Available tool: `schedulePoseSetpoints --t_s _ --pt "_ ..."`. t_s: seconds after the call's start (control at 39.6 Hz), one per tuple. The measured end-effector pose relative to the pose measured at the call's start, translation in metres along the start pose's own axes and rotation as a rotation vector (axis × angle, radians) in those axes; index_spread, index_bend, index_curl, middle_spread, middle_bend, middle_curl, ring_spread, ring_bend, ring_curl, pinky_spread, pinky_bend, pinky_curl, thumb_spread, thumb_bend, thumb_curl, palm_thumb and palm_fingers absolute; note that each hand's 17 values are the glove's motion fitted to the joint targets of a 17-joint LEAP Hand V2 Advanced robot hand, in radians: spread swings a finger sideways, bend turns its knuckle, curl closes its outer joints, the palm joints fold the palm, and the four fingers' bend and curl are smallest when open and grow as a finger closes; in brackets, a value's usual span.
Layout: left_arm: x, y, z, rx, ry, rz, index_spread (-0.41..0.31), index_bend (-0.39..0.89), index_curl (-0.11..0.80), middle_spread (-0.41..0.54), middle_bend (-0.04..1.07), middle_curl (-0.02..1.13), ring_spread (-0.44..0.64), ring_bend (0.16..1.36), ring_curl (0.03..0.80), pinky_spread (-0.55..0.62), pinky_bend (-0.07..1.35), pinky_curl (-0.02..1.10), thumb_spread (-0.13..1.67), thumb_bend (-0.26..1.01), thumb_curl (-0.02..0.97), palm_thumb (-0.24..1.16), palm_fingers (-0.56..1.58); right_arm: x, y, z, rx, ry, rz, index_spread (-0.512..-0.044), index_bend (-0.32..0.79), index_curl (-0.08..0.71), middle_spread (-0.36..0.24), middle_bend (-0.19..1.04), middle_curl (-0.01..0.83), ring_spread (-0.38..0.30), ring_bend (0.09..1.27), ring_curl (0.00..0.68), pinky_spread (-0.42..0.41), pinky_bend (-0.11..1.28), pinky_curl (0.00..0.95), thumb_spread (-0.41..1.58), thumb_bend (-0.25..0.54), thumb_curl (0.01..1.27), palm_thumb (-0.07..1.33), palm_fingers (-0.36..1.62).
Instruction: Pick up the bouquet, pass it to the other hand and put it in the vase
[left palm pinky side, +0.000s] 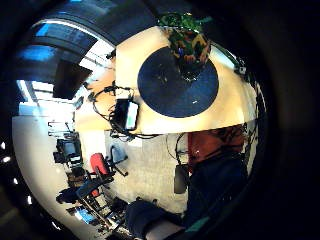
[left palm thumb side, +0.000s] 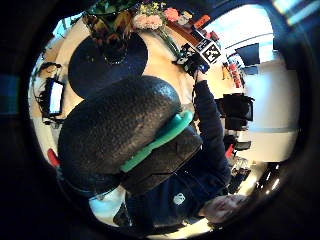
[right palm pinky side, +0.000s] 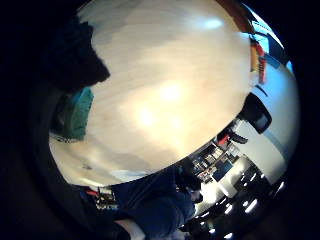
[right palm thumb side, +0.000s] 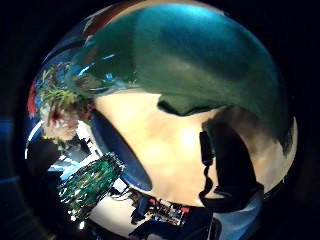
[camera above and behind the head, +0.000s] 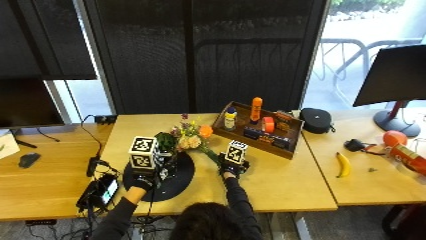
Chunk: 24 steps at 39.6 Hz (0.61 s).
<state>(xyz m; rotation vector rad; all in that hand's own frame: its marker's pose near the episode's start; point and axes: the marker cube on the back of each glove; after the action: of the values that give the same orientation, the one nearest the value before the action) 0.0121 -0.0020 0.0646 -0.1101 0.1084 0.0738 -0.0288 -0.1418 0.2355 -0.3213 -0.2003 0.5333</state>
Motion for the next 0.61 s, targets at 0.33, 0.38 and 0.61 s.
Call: schedulePoseSetpoints --t_s 0.33,0.38,0.61 --pt "0.008 -0.001 0.003 -0.007 -0.005 0.015 -0.044 0.16 0.349 0.117 0.17 0.32 0.18 0.5 0.303 0.28 0.28 0.35 1.06 -0.04 0.184 -0.04 0.33 -0.005 0.005 0.012 0.157 -0.033 0.138 -0.266 0.37 0.331 -0.134 0.16 0.395 -0.209 0.45 0.35 -0.125 0.42 0.326 1.13 0.106 0.43 1.02 0.92" --pt "0.008 -0.001 0.003 -0.001 -0.006 0.015 -0.044 0.16 0.349 0.117 0.17 0.32 0.18 0.5 0.304 0.28 0.28 0.35 1.06 -0.04 0.185 -0.04 0.32 -0.004 0.005 0.015 0.175 -0.056 0.151 -0.258 0.31 0.331 -0.143 0.23 0.418 -0.216 0.51 0.373 -0.183 0.41 0.326 1.13 0.131 0.44 1.08 1.07" --pt "0.005 -0.003 0.006 -0.024 0.006 0.007 -0.044 0.16 0.352 0.115 0.17 0.32 0.18 0.5 0.306 0.28 0.28 0.36 1.06 -0.04 0.186 -0.04 0.33 -0.007 -0.004 0.015 0.153 -0.406 0.019 -0.247 0.27 0.397 -0.184 0.36 0.502 -0.227 0.56 0.439 -0.229 0.4 0.382 1.16 0.125 0.44 1.11 1.22"
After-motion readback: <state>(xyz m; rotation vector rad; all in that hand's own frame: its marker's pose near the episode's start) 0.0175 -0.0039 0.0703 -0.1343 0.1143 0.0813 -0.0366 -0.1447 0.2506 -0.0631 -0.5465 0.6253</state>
